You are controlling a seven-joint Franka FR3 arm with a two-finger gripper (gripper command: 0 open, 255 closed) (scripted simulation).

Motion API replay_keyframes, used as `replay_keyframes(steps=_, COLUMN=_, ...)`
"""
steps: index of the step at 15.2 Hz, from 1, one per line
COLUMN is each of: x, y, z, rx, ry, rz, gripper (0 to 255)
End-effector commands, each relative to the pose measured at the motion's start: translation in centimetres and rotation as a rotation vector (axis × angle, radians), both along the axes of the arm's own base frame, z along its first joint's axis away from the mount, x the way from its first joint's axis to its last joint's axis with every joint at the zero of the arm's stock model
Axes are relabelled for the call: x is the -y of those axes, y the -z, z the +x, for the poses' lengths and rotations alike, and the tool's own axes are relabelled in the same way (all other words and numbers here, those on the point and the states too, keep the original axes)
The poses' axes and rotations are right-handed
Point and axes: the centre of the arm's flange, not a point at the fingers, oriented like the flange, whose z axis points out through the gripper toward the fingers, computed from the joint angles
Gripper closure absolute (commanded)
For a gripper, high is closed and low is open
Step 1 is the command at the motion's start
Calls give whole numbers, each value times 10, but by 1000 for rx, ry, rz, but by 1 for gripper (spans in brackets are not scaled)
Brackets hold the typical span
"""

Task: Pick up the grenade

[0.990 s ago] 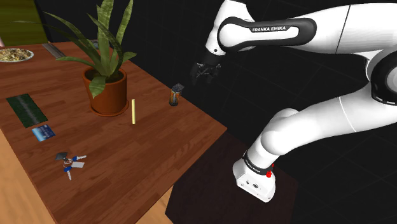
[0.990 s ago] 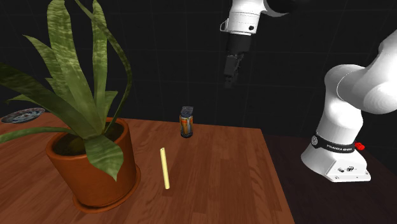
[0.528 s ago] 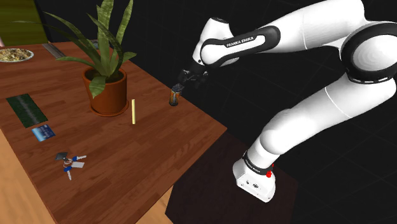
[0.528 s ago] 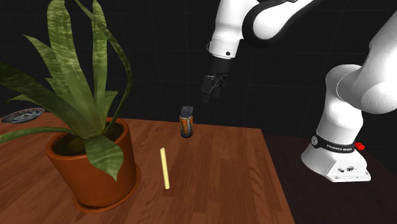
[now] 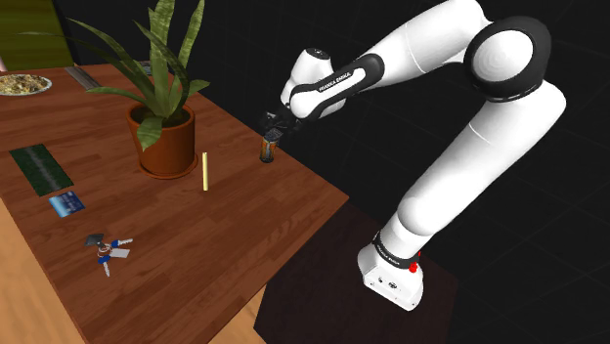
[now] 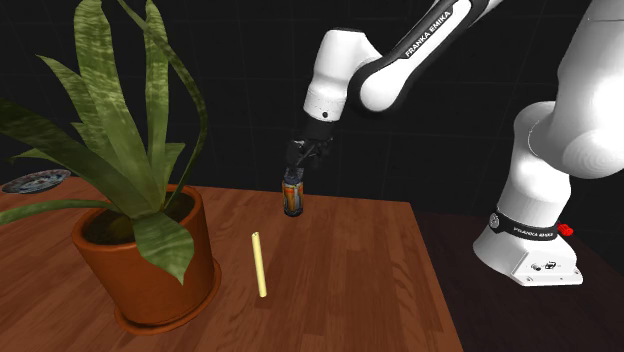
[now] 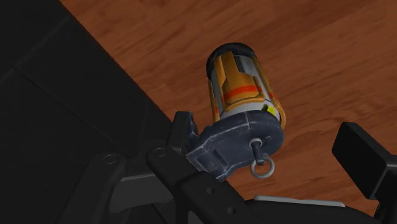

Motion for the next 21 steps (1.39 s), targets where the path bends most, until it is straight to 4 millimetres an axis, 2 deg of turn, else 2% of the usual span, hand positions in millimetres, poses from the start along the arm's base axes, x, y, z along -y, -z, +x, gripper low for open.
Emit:
replay_keyframes(steps=1, x=2, y=17, z=19, rx=20, ry=28, rz=0, gripper=0)
replay_keyframes(steps=8, x=2, y=54, z=19, rx=20, ry=28, rz=0, gripper=0)
replay_keyframes(steps=10, x=2, y=57, z=19, rx=20, ry=28, rz=0, gripper=0)
replay_keyframes(steps=11, x=2, y=58, z=17, rx=20, ry=28, rz=0, gripper=255)
replay_keyframes(steps=19, x=2, y=58, z=17, rx=20, ry=28, rz=0, gripper=255)
replay_keyframes(steps=21, x=2, y=52, z=19, rx=20, ry=28, rz=0, gripper=255)
